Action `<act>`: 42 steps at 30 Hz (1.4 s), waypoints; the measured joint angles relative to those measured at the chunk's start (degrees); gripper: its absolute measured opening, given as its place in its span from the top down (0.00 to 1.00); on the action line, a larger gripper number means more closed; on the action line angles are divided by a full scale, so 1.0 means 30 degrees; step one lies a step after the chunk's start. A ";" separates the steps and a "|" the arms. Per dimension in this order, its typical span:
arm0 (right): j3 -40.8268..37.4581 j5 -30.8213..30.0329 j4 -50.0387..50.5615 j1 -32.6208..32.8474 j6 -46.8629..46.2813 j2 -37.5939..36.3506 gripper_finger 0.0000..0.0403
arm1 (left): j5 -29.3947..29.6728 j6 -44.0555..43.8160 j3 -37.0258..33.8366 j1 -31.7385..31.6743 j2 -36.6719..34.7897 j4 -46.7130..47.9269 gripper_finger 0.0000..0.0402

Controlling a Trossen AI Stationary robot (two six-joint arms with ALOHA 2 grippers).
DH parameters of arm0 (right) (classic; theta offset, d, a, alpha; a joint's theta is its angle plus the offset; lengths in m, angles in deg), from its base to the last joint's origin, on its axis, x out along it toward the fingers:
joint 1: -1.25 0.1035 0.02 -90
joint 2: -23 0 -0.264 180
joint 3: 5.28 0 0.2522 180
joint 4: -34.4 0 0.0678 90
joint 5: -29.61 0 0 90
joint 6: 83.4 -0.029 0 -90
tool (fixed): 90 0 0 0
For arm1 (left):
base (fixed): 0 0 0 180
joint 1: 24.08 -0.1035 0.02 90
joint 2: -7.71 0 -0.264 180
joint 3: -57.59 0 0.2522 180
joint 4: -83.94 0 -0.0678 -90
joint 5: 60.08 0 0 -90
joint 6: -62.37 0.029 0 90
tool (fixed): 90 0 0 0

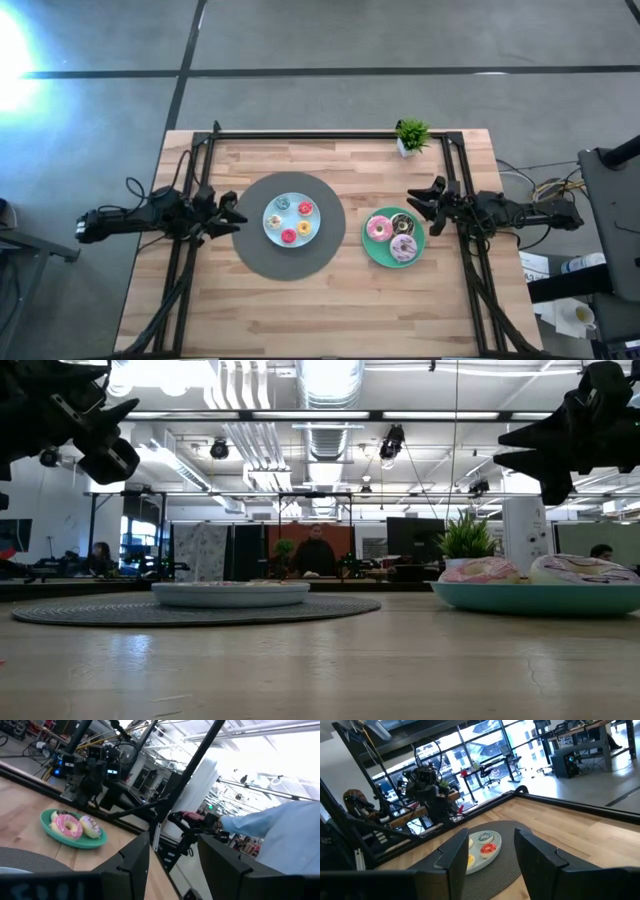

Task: Pick & Place donuts
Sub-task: Return to Home Position

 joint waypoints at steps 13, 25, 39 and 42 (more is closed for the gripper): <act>0.0007 -0.0008 0.0007 -0.0087 0.0000 -0.0029 0.63 | -0.0003 0.0000 -0.0007 0.0000 0.0094 0.0000 0.65; 0.0007 0.0556 -0.0075 0.0428 0.3571 -0.0029 0.63 | -0.0003 -0.0007 -0.0007 0.0000 0.0094 0.0000 0.65; 0.0007 0.8327 0.0080 0.0306 0.9338 -0.0029 0.63 | -0.0003 -0.0007 -0.0007 0.0000 0.0094 0.0000 0.65; 0.0007 0.8342 0.0069 0.0306 0.9122 0.0033 0.63 | -0.0003 -0.0007 -0.0007 0.0000 0.0094 0.0000 0.65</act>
